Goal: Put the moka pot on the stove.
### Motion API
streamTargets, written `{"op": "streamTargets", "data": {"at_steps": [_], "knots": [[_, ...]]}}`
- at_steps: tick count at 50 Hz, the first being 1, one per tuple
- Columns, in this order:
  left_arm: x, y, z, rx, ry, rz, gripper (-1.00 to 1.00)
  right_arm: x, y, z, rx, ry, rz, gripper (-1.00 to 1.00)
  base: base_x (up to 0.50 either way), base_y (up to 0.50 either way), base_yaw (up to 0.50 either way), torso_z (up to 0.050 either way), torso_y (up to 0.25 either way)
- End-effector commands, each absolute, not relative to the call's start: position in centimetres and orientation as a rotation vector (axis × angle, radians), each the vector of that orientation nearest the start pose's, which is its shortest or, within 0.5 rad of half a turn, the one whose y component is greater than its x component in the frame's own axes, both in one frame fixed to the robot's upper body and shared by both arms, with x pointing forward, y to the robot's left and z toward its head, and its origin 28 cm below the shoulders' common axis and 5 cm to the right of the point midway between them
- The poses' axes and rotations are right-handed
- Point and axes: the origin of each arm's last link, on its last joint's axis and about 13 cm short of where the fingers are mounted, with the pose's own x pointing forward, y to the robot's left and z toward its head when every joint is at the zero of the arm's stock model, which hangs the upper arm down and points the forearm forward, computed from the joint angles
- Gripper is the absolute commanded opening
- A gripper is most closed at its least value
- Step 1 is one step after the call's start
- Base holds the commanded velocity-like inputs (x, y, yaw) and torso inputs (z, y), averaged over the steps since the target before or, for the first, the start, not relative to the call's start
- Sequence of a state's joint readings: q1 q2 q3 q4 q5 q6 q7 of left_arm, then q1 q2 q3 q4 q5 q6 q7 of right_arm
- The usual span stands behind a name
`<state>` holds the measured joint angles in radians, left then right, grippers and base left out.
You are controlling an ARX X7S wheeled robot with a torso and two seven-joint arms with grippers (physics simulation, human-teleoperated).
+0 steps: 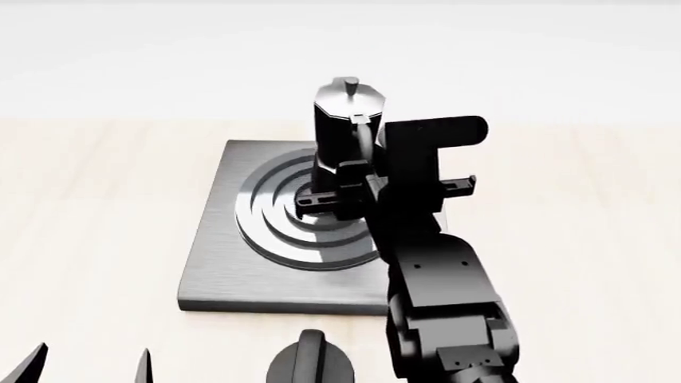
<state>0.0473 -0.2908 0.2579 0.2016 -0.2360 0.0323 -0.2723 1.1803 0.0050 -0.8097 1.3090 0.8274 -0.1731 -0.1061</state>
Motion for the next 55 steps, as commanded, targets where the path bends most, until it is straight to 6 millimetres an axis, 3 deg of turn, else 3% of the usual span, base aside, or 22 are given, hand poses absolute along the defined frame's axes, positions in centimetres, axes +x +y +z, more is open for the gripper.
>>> {"op": "streamTargets", "data": {"at_steps": [1,55], "knots": [[19.4,21.2,4.5,-0.013,-0.131,-0.031,1.0,41.6,-6.5,13.2,0.048,0.04,0.302,-1.0,0.0,0.0,0.0,0.0,0.0],[19.5,21.3,4.5,-0.02,-0.132,-0.032,1.0,41.0,-5.5,12.0,0.017,0.086,0.352,-1.0,0.0,0.0,0.0,0.0,0.001]]}}
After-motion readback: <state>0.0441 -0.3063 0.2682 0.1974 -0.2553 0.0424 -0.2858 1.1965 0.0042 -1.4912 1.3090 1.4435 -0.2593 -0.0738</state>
